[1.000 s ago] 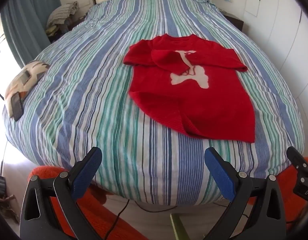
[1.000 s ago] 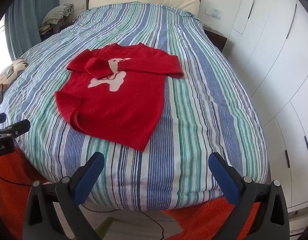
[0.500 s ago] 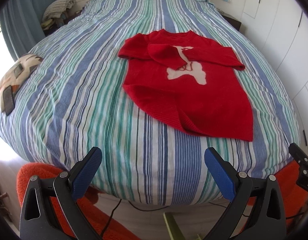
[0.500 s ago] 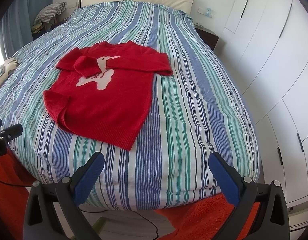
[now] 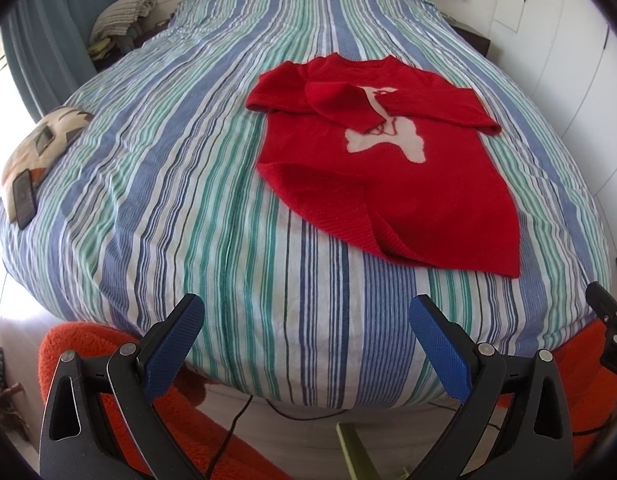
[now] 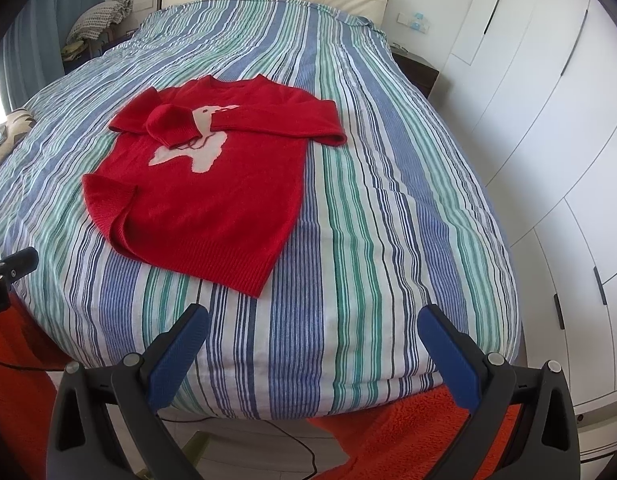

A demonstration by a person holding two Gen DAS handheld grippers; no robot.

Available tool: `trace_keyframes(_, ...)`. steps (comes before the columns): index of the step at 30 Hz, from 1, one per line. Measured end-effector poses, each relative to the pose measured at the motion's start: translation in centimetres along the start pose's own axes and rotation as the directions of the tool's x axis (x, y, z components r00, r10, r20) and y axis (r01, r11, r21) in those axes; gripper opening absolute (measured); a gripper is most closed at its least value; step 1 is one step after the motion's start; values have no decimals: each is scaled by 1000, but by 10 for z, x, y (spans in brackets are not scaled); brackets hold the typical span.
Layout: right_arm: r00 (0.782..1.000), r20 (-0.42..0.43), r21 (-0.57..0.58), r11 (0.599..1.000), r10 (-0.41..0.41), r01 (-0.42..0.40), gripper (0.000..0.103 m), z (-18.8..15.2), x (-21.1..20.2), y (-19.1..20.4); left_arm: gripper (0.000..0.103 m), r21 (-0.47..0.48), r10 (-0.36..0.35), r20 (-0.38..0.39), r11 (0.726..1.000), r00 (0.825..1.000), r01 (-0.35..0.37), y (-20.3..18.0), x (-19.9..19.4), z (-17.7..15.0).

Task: Fold small clothes
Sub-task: 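Move both grippers toward the red rabbit sweater on the bed, then grasp the sweater hem with the left gripper while the right gripper grasps the hem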

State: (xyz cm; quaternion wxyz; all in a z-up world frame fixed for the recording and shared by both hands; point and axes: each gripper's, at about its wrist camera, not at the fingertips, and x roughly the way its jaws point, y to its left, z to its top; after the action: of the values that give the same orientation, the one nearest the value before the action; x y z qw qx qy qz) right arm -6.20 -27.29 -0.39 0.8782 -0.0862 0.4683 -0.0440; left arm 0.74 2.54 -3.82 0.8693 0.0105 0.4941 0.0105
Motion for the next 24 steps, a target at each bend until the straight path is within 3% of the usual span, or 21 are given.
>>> trace_keyframes(2, 999, 11, 11, 999, 47, -47, 103, 3, 2, 2, 102, -10, 17, 5, 1000, 1000, -17, 6, 0, -1)
trace_keyframes(4, 985, 41, 11, 985, 169, -170, 103, 13, 6, 10, 102, -32, 39, 14, 999, 999, -38, 14, 1, -2)
trace_keyframes(6, 937, 80, 0, 940, 341, -342, 103, 26, 13, 22, 102, -54, 57, 12, 997, 998, -56, 23, 2, -3)
trace_keyframes(8, 864, 111, -26, 871, 490, -491, 103, 42, 28, 44, 102, -79, 66, 9, 995, 998, -65, 33, 2, -6)
trace_keyframes(10, 806, 93, -39, 811, 584, -583, 103, 60, 55, 71, 102, -101, 78, 9, 992, 997, -77, 43, 1, -10)
trace_keyframes(12, 768, 48, -38, 770, 638, -637, 103, 75, 87, 101, 102, -119, 94, 6, 989, 996, -93, 52, -1, -14)
trace_keyframes(15, 741, -23, 16, 741, 672, -671, 103, 87, 133, 146, 102, -150, 121, -3, 981, 993, -120, 68, -1, -21)
trace_keyframes(17, 701, -63, 32, 703, 711, -710, 103, 84, 150, 174, 102, -177, 130, -15, 975, 991, -131, 80, 1, -25)
trace_keyframes(19, 628, -129, -58, 626, 767, -777, 103, 71, 144, 210, 102, -205, 141, -23, 968, 990, -143, 94, 3, -25)
trace_keyframes(21, 518, -207, -187, 486, 830, -853, 103, 46, 118, 238, 102, -239, 159, -19, 958, 987, -159, 109, 4, -25)
trace_keyframes(23, 464, -263, -291, 389, 846, -874, 102, 17, 89, 244, 102, -282, 171, -7, 945, 985, -166, 124, 6, -23)
trace_keyframes(24, 448, -272, -307, 364, 852, -879, 102, 5, 79, 238, 102, -304, 169, -2, 939, 986, -162, 130, 9, -22)
